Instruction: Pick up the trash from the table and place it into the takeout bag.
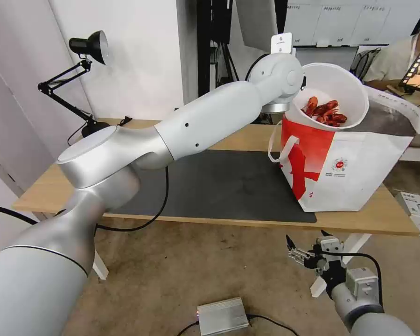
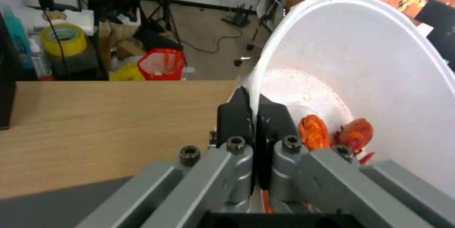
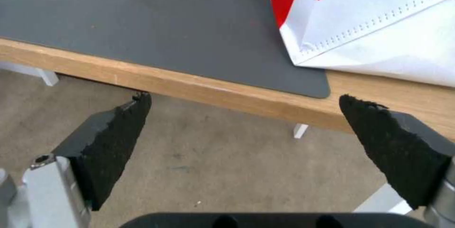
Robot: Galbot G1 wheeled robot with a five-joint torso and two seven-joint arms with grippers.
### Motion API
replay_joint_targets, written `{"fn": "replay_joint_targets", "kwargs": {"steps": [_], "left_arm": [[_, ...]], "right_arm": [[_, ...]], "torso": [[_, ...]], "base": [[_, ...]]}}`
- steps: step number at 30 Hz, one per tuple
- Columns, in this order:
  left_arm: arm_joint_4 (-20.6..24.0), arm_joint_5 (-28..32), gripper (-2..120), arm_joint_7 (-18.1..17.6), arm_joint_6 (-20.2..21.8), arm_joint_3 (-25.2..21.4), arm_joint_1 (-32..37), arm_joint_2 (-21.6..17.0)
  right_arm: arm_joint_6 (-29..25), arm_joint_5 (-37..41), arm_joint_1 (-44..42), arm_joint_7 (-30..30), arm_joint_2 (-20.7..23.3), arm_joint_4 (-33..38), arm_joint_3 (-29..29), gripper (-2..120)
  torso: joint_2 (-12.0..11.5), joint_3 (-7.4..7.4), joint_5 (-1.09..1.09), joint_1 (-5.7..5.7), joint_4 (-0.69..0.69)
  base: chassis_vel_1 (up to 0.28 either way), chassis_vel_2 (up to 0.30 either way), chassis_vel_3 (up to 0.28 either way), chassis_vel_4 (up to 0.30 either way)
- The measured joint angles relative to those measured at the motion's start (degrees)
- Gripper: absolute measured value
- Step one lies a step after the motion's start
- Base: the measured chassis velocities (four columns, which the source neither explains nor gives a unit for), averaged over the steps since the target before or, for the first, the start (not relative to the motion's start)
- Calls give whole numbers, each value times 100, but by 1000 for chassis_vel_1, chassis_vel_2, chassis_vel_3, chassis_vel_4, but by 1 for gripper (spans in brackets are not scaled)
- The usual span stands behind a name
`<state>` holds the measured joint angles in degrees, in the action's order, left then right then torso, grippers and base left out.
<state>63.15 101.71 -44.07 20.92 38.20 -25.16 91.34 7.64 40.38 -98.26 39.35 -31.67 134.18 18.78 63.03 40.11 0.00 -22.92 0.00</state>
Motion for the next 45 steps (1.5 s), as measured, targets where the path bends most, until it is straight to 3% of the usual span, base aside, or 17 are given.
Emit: {"fn": "replay_joint_targets", "kwargs": {"steps": [23,45], "left_arm": [[63,218,0,-101,0,-151,-137,-1],[35,-140,0,14,-183,103,-89,2]], "right_arm": [[0,0,0,0,0,0,0,100],[0,0,0,0,0,0,0,100]], "torso": [[0,0,0,0,0],[-1,0,0,0,0]], "base": [[0,0,0,0],[0,0,0,0]]}}
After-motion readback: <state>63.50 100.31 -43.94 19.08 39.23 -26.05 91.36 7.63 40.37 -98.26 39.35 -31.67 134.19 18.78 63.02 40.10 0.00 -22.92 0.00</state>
